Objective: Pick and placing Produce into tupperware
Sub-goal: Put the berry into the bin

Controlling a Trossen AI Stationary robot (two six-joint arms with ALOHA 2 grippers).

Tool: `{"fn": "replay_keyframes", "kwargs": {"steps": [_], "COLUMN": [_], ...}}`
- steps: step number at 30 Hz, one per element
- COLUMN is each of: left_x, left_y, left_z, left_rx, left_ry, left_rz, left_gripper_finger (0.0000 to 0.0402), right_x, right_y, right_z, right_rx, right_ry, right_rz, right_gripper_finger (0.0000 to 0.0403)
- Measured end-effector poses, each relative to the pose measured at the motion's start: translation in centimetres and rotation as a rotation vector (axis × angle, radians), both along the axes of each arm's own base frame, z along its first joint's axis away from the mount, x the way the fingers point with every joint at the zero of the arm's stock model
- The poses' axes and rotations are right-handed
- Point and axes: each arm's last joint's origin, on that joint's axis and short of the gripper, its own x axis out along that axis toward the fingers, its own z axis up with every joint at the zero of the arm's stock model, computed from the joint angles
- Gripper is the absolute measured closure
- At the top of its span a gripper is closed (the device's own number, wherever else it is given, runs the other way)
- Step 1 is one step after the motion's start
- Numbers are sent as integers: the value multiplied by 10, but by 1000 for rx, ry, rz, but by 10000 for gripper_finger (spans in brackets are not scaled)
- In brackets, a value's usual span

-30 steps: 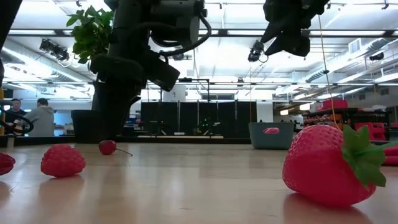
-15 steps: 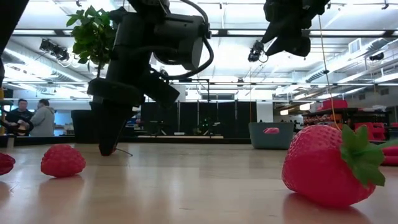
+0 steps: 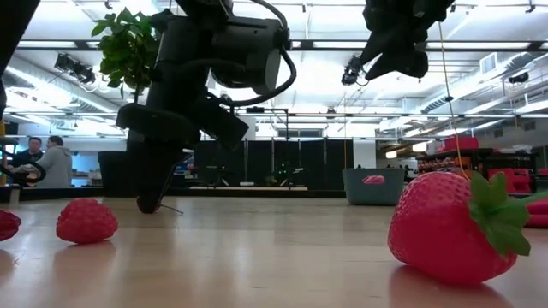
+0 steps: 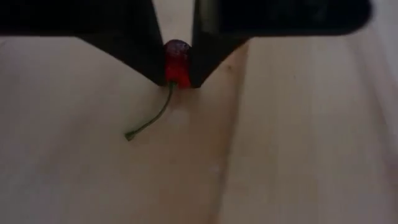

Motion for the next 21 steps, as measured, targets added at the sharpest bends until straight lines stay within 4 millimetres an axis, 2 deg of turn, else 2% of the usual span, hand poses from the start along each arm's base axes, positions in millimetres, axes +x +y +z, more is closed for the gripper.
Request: {"fn": "replay_keyframes", "kwargs": {"steps": [2,4,8,12,17,19,21], "left_x": [2,8,35,69,96,100,105], "left_y": [5,13,36,74,133,154,170], "left_z": [2,10,44,95,158,171,171], "left_rx": [11,8,-2,10,13,-54,-95], "left_ry": [5,-16,-155,-434,-843,-963,-1008], "left_rz": [-18,-28,5,31,74,74,111], "left_gripper_finger": [368,368,368,368,368,368,368], "right_x": [0,0,-5,-11,-20,-25,-29], "right_y": [0,2,16,47,95,112,125], "right_z": [0,-1,-4,-9,-10,-11,-12], "right_rx": [31,98,311,492,552,538,502], "right_ry": [-5,-5,57,181,270,281,270], "right_rz": [-35,-53,0,74,101,67,21], "right_gripper_finger": [223,223,223,223,223,223,223]}}
